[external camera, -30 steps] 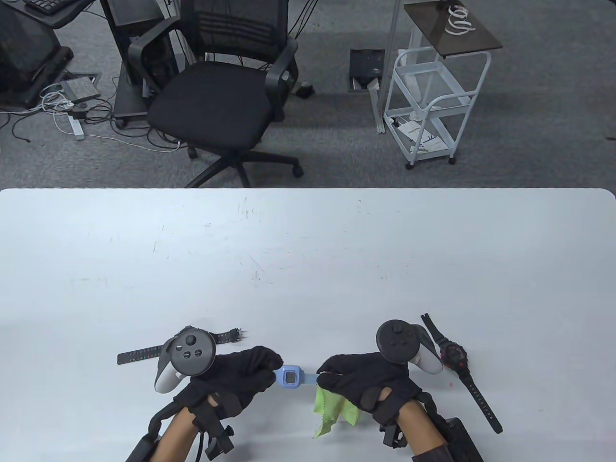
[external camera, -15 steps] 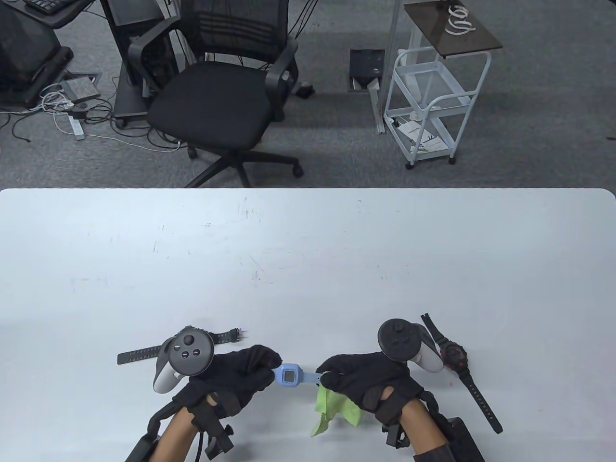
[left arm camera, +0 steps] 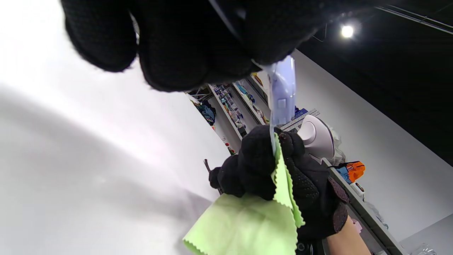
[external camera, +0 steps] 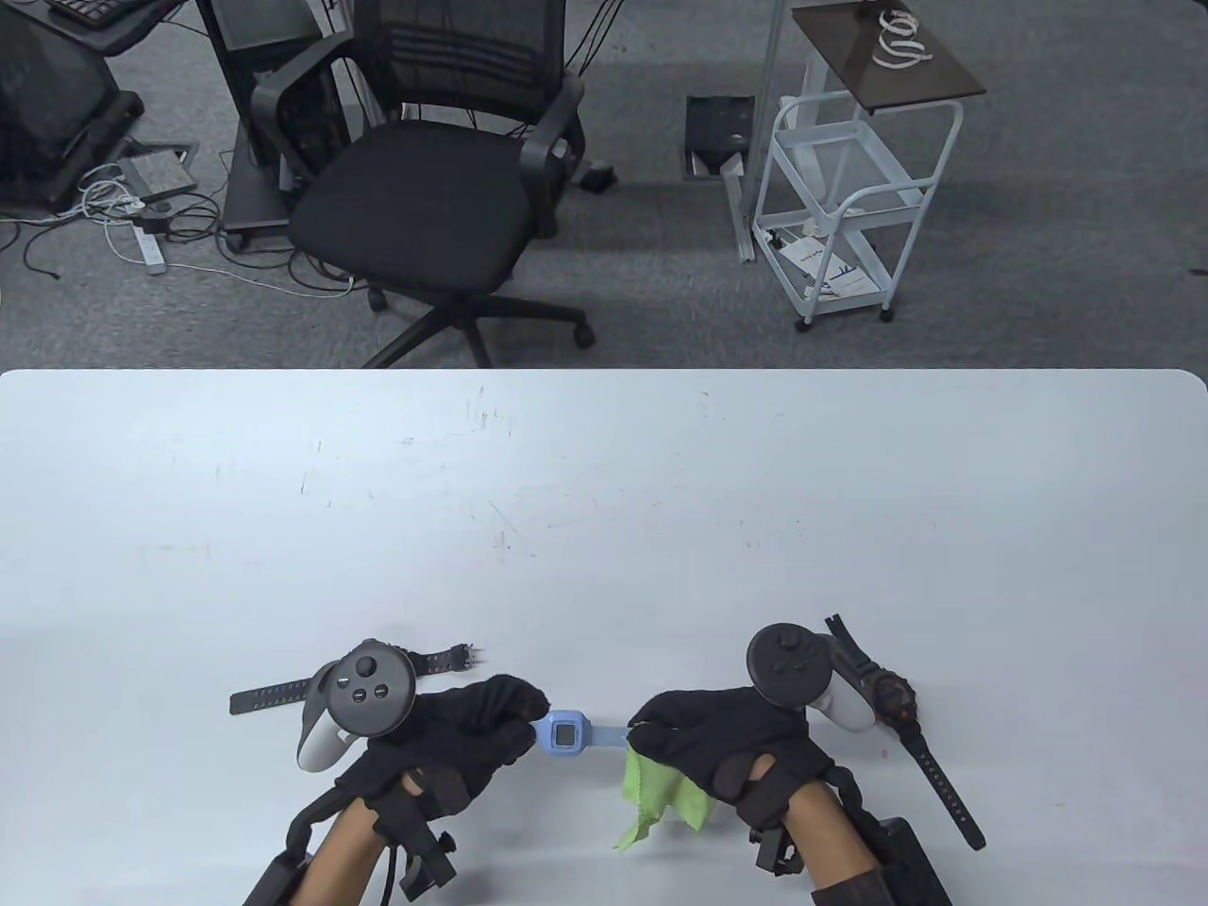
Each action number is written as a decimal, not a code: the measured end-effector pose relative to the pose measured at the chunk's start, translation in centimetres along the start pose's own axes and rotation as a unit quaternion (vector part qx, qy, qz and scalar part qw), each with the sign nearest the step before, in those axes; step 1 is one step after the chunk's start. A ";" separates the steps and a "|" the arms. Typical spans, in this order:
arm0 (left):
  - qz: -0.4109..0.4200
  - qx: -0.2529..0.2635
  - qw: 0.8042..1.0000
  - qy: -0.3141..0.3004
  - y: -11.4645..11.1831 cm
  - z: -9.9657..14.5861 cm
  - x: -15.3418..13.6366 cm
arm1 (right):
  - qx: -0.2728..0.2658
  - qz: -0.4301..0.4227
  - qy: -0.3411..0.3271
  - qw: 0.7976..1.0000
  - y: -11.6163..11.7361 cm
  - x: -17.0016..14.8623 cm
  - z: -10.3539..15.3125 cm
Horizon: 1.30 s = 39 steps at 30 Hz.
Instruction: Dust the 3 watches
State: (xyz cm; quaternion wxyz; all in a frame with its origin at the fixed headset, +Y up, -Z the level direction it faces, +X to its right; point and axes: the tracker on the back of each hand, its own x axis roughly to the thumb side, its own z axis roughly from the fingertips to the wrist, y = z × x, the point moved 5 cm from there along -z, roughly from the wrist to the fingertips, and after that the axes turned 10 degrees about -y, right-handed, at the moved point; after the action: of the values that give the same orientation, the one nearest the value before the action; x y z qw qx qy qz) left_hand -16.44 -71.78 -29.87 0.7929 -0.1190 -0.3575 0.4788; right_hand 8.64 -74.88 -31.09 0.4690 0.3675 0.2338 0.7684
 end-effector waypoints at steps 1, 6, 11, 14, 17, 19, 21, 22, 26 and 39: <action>0.000 -0.001 1.000 0.000 0.0 0.0 0.0 | 0.004 -0.002 -0.002 1.000 0.1 0.0 0.0; -0.001 0.004 1.000 0.000 0.2 0.1 0.0 | 0.000 -0.004 -0.001 1.000 0.0 -0.1 0.0; -0.004 0.004 1.000 0.002 0.2 0.1 0.0 | -0.004 0.012 0.005 1.000 -0.3 0.1 0.1; -0.002 0.007 1.000 0.002 0.3 0.2 0.0 | -0.002 -0.004 0.000 1.000 -0.2 0.1 0.2; -0.001 0.007 1.000 0.001 0.3 0.1 0.1 | 0.003 -0.005 -0.002 1.000 -0.1 0.0 0.1; -0.002 0.008 1.000 0.001 0.4 0.2 0.1 | 0.001 -0.010 -0.003 1.000 -0.1 0.0 0.1; -0.001 0.011 1.000 0.001 0.4 0.2 0.1 | -0.004 -0.004 0.001 1.000 -0.3 0.0 0.2; -0.001 0.011 1.000 0.001 0.5 0.2 0.1 | -0.015 0.002 0.004 1.000 -0.5 -0.1 0.3; -0.001 0.010 1.000 0.000 0.4 0.2 0.1 | -0.015 0.006 0.004 1.000 -0.6 0.0 0.3; -0.001 0.018 1.000 0.001 0.8 0.4 0.1 | -0.006 -0.017 -0.004 1.000 -0.5 -0.1 0.4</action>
State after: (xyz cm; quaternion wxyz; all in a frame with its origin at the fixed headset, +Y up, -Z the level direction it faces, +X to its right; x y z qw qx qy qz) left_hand -17.23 -71.36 -30.01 0.7956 -0.1050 -0.3487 0.4842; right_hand 9.23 -74.73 -31.26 0.4847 0.3636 0.2335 0.7605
